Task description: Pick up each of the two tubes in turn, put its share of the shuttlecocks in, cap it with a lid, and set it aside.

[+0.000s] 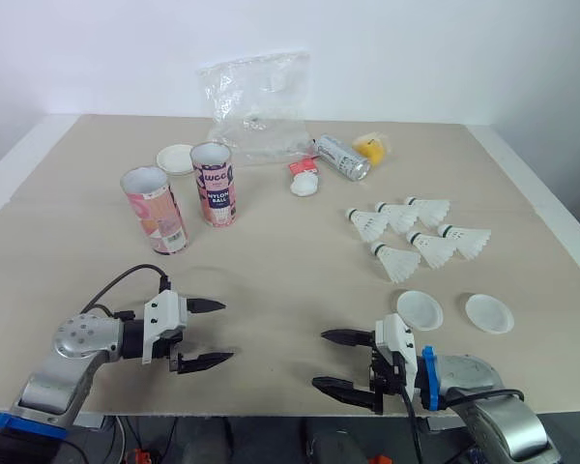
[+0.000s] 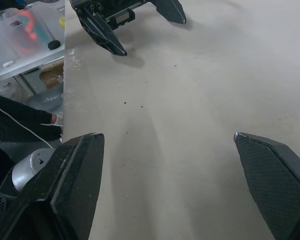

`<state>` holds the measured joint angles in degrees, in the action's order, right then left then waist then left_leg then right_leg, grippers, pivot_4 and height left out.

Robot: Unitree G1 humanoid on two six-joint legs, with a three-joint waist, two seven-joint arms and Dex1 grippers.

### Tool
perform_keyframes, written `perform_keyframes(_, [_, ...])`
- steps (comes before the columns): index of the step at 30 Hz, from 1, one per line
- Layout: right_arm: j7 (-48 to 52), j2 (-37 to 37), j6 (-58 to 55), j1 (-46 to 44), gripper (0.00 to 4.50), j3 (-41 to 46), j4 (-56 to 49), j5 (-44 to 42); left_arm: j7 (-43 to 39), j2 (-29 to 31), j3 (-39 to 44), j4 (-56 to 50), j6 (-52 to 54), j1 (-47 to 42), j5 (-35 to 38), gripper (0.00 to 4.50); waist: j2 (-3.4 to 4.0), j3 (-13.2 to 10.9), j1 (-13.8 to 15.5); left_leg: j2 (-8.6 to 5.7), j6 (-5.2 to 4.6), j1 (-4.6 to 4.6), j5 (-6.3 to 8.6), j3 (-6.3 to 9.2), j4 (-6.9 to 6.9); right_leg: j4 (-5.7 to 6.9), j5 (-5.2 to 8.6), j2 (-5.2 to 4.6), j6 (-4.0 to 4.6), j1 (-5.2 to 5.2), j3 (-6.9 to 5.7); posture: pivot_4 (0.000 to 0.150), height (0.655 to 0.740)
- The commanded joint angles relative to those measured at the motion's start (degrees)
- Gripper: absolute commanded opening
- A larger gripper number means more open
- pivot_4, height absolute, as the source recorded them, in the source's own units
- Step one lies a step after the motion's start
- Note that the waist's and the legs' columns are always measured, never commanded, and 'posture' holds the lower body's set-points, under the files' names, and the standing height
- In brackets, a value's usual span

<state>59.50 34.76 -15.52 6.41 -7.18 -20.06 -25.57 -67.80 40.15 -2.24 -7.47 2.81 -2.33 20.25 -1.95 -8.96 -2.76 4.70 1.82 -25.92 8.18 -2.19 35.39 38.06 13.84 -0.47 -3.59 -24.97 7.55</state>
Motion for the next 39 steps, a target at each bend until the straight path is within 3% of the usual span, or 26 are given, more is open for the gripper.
perform_keyframes(1, [0.54, 0.61, 0.88, -0.16, 4.45, 1.04, -0.72, -0.59, -1.36, 1.28, 1.84, -0.96, -0.9, -0.34, 1.39, 4.5, 0.0, 0.0, 0.0, 0.0, 0.0, 0.0, 0.0, 0.0, 0.0, 0.0, 0.0, 0.0, 0.0, 0.0, 0.0, 0.15, 0.74])
perform_keyframes(11, [0.76, 0.54, 0.84, -0.46, 4.45, 2.31, -0.22, -1.18, -5.85, 2.62, 3.7, 1.66, -1.48, -1.5, 3.89, 4.5, 0.0, 0.0, 0.0, 0.0, 0.0, 0.0, 0.0, 0.0, 0.0, 0.0, 0.0, 0.0, 0.0, -0.01, -0.01, 0.15, 0.74])
perform_keyframes(28, [0.15, 0.63, 0.3, 0.25, 4.45, 4.02, -1.32, -1.98, -5.19, 1.53, 3.0, 1.88, -0.67, -1.78, 3.72, 4.5, 0.0, 0.0, 0.01, 0.0, 0.0, 0.0, 0.0, 0.0, 0.0, 0.0, 0.0, 0.0, 0.0, 0.0, -0.01, 0.15, 0.74])
perform_keyframes(35, [-0.89, 0.38, -1.52, -0.45, 4.45, 5.43, -3.06, -4.32, -0.04, -0.43, 3.82, 0.04, 2.28, -2.0, 3.88, 4.5, 0.0, 0.0, 0.01, 0.0, -0.03, 0.0, -0.02, 0.0, 0.0, 0.0, 0.0, 0.0, 0.0, 0.0, -0.01, 0.15, 0.74])
perform_keyframes(39, [-3.79, -0.65, -6.72, -5.02, 4.45, 7.77, -4.9, -10.21, 5.64, -2.02, 4.66, -2.13, 4.94, -1.35, 3.69, 4.5, 0.0, -0.01, -0.02, 0.0, -0.04, 0.0, -0.02, 0.0, 0.0, 0.0, 0.0, 0.01, 0.0, 0.01, -0.01, 0.15, 0.74])
